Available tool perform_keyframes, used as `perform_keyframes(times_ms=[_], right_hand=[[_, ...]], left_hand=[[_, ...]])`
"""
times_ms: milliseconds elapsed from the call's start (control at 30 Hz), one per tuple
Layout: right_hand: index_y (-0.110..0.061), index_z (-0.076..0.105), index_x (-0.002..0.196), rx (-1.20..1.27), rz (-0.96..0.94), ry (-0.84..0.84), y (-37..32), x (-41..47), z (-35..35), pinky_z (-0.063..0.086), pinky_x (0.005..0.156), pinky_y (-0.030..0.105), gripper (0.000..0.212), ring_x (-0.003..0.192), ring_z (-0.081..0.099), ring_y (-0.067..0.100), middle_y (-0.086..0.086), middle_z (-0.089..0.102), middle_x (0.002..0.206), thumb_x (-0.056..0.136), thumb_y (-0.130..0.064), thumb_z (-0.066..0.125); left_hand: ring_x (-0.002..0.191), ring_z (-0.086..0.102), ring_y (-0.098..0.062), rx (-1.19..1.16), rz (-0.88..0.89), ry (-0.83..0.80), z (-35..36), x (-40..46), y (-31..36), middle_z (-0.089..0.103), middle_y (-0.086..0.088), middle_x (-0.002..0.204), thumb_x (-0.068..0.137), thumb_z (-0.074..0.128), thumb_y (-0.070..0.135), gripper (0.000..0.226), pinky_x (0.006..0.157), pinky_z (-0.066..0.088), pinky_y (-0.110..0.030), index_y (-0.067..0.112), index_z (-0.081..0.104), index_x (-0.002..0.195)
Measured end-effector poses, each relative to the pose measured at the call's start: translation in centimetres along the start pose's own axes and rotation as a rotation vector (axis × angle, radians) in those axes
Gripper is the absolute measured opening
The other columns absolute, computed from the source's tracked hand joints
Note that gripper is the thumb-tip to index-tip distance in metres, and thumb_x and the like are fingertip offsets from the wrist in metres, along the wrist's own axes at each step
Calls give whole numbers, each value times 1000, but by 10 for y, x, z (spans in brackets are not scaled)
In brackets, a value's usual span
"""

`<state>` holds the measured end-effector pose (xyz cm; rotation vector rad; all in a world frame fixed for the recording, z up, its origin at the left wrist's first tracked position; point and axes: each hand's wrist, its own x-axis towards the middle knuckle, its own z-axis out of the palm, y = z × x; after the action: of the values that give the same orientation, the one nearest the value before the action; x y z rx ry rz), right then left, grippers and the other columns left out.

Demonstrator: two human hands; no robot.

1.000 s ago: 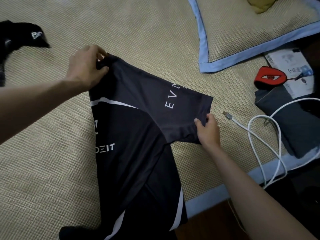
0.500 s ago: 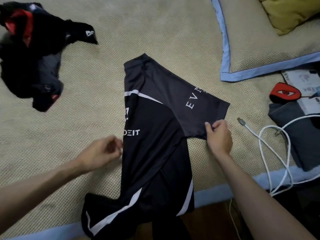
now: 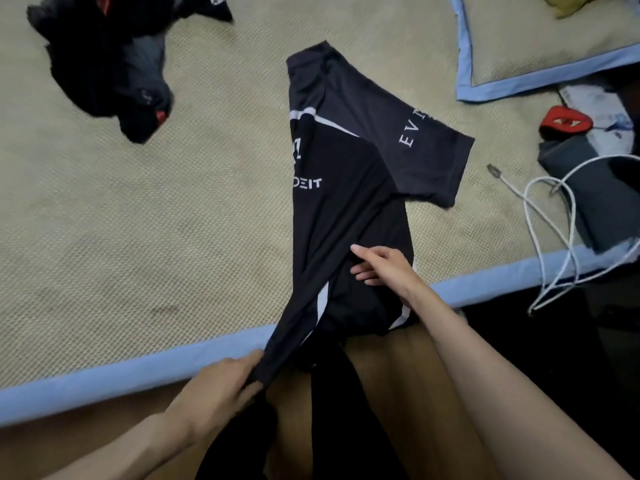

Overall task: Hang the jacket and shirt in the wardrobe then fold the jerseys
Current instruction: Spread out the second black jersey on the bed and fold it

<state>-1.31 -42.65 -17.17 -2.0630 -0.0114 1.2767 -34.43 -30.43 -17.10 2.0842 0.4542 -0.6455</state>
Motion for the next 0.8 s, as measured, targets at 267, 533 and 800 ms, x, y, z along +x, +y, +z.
perform_keyframes(times_ms=[267,533,800], right_hand=[[-17,67,123,130,101,-201,23,-59,43,62,90,39,52,99,76,19,0,78,110,84,-51,77],[4,64,130,687,160,-164,53,-87,11,45,113,45,45,124,63,34,20,68,129,87,-11,66],[-8,64,117,351,177,-48,99,-89,-24,55,100,42,34,110,70,27,13,73,120,85,-15,74]], left_hand=[[54,55,-11,489,343,357,22,-23,79,53,11,63,81,51,46,18,61,35,-30,30,54,72],[52,53,-17,507,396,436,48,9,151,59,6,59,99,42,41,43,65,43,-36,26,59,62],[79,66,-14,513,429,19,67,37,145,66,8,84,101,28,53,45,82,44,-35,30,63,87]])
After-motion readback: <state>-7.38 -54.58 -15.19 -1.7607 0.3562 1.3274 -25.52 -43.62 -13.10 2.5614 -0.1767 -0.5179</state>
